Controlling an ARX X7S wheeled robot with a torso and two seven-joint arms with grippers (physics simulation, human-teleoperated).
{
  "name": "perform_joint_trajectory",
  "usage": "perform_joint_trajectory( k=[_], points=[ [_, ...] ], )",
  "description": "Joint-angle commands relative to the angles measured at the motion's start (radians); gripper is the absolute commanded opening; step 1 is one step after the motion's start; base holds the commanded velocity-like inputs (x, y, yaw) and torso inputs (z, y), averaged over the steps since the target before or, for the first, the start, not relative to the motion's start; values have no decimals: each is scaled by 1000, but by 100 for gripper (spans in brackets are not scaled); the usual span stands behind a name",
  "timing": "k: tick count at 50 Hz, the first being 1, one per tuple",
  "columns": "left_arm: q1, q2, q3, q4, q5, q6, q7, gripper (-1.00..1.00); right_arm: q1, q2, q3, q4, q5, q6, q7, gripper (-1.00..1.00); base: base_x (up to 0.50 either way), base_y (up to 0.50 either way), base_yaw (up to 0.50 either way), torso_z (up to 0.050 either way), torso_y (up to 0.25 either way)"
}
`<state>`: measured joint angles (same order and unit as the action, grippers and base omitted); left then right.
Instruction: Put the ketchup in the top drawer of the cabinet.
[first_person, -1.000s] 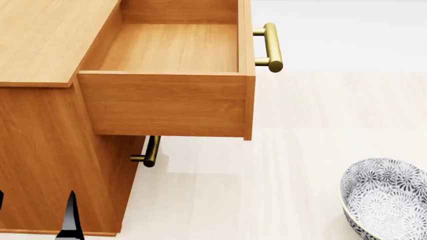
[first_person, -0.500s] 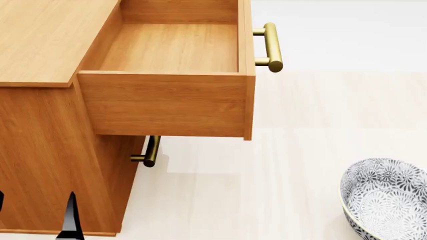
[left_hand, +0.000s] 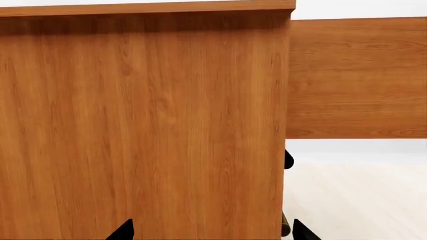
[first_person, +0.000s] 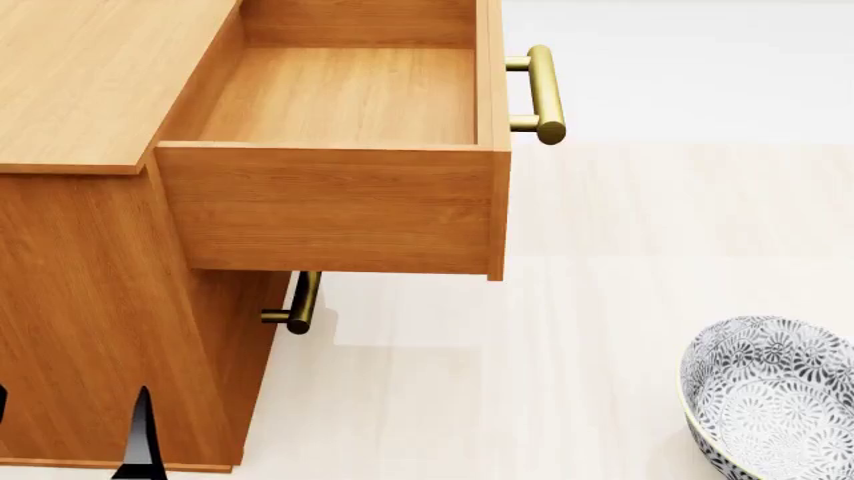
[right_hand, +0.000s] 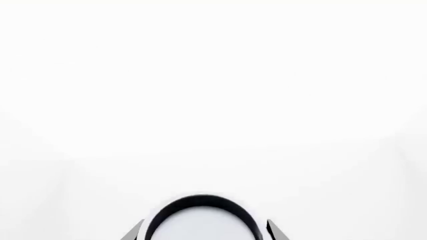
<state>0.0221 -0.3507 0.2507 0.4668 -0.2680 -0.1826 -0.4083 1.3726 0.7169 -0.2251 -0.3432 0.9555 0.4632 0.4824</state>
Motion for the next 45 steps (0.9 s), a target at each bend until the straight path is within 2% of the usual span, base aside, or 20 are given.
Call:
perform_joint_trajectory(
  k=[1, 11, 30, 37, 40, 44, 45],
  points=[
    [4, -3, 1, 1, -2, 5, -3, 100, 81, -110, -96, 163, -132, -31, -91, -100, 0, 0, 0, 0, 0],
    [5, -5, 0, 3, -6, 6, -7, 100, 151, -196, -160, 331, -197, -65, -159, -100, 0, 0, 0, 0, 0],
    [17, -8, 1, -1, -10, 24, -11, 100, 318, -424, -276, 831, -319, -193, -348, -100, 0, 0, 0, 0, 1],
    [16, -10, 1, -1, -10, 24, -14, 100, 424, -546, -309, 1163, -341, -249, -495, -100, 0, 0, 0, 0, 0],
    [16, -12, 3, 2, -8, 21, -15, 100, 471, -597, -328, 1319, -375, -310, -540, -100, 0, 0, 0, 0, 0],
    [14, -14, 1, 4, -11, 16, -18, 100, 574, -705, -334, 1645, -401, -423, -654, -100, 0, 0, 0, 0, 0],
    [14, -14, 2, 2, -11, 17, -17, 100, 572, -711, -335, 1650, -414, -429, -647, -100, 0, 0, 0, 0, 0]
  ],
)
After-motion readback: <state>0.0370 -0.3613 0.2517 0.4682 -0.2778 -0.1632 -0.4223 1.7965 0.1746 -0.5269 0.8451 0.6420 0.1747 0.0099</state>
